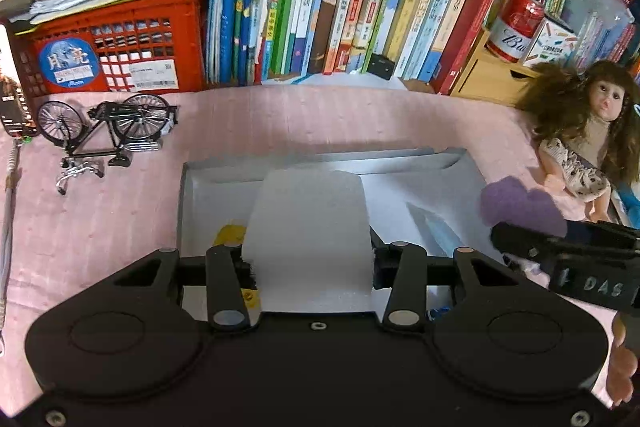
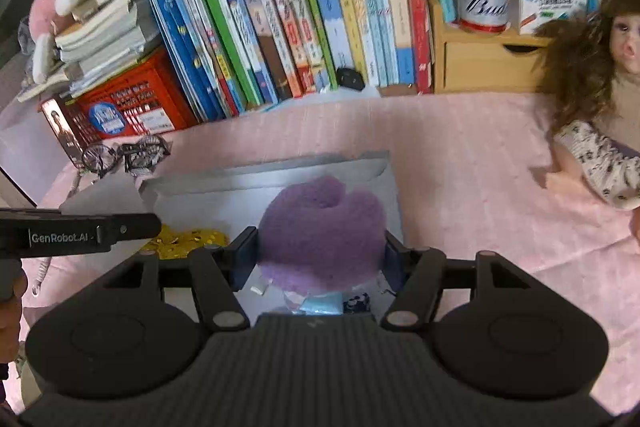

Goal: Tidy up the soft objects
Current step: 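Carry the foam block with the left tool while the right tool carries the purple heart to the tray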

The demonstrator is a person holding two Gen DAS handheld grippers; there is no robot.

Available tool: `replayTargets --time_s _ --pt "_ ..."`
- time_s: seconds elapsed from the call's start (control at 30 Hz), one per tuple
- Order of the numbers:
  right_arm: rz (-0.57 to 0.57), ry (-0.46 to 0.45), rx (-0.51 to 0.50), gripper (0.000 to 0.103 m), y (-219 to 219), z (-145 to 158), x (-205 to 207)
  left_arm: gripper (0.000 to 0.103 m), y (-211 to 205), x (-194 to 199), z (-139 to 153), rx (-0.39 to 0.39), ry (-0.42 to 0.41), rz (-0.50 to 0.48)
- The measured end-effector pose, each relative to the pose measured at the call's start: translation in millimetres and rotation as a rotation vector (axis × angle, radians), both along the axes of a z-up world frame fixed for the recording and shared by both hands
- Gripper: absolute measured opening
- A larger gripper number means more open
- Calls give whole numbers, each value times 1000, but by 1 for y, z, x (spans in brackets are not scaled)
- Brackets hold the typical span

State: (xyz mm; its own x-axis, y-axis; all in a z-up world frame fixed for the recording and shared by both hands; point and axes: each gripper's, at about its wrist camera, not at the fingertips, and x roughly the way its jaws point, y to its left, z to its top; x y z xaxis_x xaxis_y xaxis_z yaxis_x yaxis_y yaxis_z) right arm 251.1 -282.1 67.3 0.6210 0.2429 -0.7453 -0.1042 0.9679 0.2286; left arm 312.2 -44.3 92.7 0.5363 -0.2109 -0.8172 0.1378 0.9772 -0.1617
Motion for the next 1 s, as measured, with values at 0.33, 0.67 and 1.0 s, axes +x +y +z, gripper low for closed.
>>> replayTargets --time_s 0.33,0.67,1.0 --pt "-2 71 -19 66 8 -23 28 42 -6 28 -20 27 49 21" --pt "4 131 -10 67 11 -41 37 43 8 37 -38 7 116 49" --pt "34 146 -15 69 14 -47 33 47 4 36 -41 14 136 29"
